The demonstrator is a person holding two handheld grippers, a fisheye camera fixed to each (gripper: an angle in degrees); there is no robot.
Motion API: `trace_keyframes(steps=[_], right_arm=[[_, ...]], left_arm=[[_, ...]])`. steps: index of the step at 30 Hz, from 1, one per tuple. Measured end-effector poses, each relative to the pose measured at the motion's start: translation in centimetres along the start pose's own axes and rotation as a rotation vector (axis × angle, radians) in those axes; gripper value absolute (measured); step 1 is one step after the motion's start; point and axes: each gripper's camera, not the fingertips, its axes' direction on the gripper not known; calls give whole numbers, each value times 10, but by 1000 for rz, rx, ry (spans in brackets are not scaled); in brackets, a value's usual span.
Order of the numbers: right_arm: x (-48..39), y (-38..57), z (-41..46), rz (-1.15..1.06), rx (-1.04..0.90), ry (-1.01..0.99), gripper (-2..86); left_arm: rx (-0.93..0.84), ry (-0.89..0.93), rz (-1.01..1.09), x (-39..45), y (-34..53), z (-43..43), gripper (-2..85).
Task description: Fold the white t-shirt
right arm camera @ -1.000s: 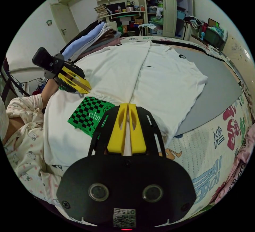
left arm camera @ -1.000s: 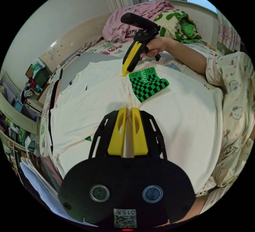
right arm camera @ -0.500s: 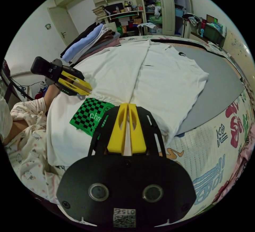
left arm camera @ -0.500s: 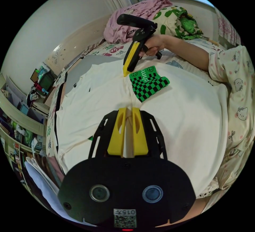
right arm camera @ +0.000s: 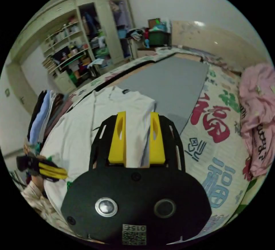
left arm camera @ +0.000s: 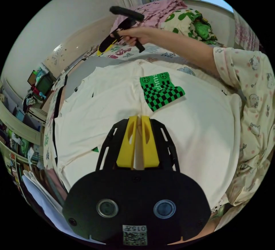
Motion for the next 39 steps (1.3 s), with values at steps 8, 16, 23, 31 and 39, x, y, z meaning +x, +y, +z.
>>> trace_keyframes(steps=[8, 16, 23, 31, 39], right_arm=[[-5, -12, 137, -42, -135, 38, 129], [-41, 1, 190, -149, -143, 101, 95], [-14, 39, 213, -112, -134, 22, 61], [-5, 109, 214, -197, -92, 67, 31], [15, 210, 100, -375, 105, -115, 20]], left_arm=[[164, -135, -140, -103, 29, -51, 71], [-36, -261, -648, -388, 64, 55, 74], [-81, -232, -759, -489, 73, 133, 102], [-204, -299, -669, -504, 71, 133, 25], [169, -405, -610, -435, 119, -96, 13]])
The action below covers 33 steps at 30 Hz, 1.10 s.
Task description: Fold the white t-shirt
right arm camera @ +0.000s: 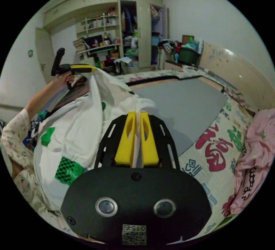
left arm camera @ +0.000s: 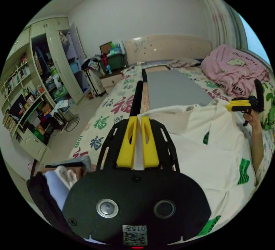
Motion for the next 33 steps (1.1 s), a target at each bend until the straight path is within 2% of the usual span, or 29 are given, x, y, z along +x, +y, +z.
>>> trace_keyframes(steps=[3, 6, 8, 9, 11, 13, 15, 17, 19, 22, 23, 26, 28, 33], right_arm=[[-24, 46, -60, -149, 81, -145, 18], [-67, 103, -106, -420, 74, -278, 18], [-118, 165, -135, -741, 68, -352, 21], [-132, 183, -140, -832, 67, -370, 22], [-185, 250, -143, -1162, -18, -450, 29], [-218, 281, -131, -1304, -182, -503, 32], [-241, 300, -112, -1310, -342, -565, 38], [-249, 328, -91, -1203, -504, -601, 43], [-237, 352, -95, -1090, -479, -648, 48], [-199, 386, -112, -840, -341, -602, 79], [-184, 399, -118, -756, -268, -542, 83], [-174, 426, -114, -719, -141, -386, 101], [-177, 430, -96, -701, -204, -374, 128], [-178, 454, -57, -697, -285, -374, 159]], left_arm=[[88, 22, -19, -17, 45, -96, 13], [156, 11, -22, -21, 109, -184, 12], [173, 36, -38, -21, 153, -225, 12], [178, 48, -55, -21, 183, -247, 12], [184, 36, -57, -17, 228, -275, 13], [132, 13, -44, -12, 263, -289, 13], [47, 46, -56, -14, 295, -299, 15], [53, 44, -56, -14, 308, -313, 16], [79, 39, -57, -13, 308, -330, 18], [132, 36, -9, 1, 282, -353, 27], [146, 62, 32, 10, 267, -356, 33], [146, 258, 180, 38, 230, -350, 64], [138, 292, 228, 53, 212, -342, 79], [-45, 185, 285, 67, 171, -304, 98]])
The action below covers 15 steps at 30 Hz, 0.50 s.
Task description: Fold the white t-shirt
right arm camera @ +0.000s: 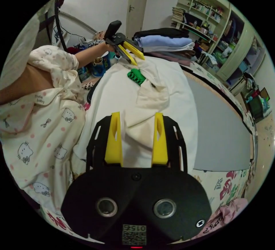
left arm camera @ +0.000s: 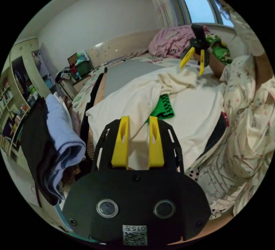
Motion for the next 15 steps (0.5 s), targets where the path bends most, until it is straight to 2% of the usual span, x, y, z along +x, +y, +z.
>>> trace_keyframes(steps=[3, 5, 7, 12, 15], right_arm=[[10, 14, 24, -6, -68, -40, 124], [14, 31, 38, -61, -112, -59, 74], [16, 47, 36, -112, -98, -91, 36], [41, 104, 2, -242, 9, -167, 10], [62, 139, -6, -316, 23, -235, 7]], left_arm=[[-82, -26, 11, -2, -20, 14, 71], [-69, -40, -20, -8, -29, 6, 37], [-39, -50, -59, -19, -35, -13, 21], [187, -48, -170, -46, -23, -111, 8], [193, -41, -144, -39, -14, -139, 7]])
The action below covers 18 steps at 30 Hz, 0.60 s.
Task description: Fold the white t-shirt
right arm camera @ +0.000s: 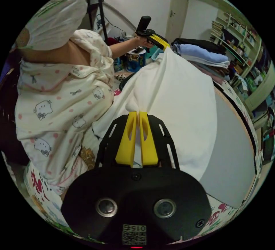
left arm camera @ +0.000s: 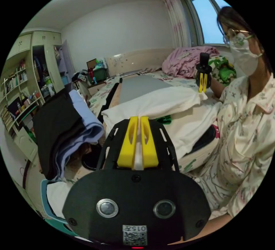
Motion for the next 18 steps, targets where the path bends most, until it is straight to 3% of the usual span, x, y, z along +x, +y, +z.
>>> trace_keyframes(steps=[5, 14, 18], right_arm=[[15, 45, 30, -113, -131, -67, 5], [60, 135, -47, -158, 135, -75, 11], [100, 155, -26, -86, 28, -140, 32]], left_arm=[[-86, 96, 19, 6, 15, 4, 6], [29, 68, -15, -15, -20, -29, 6], [-102, 39, -28, -19, -29, -13, 7]])
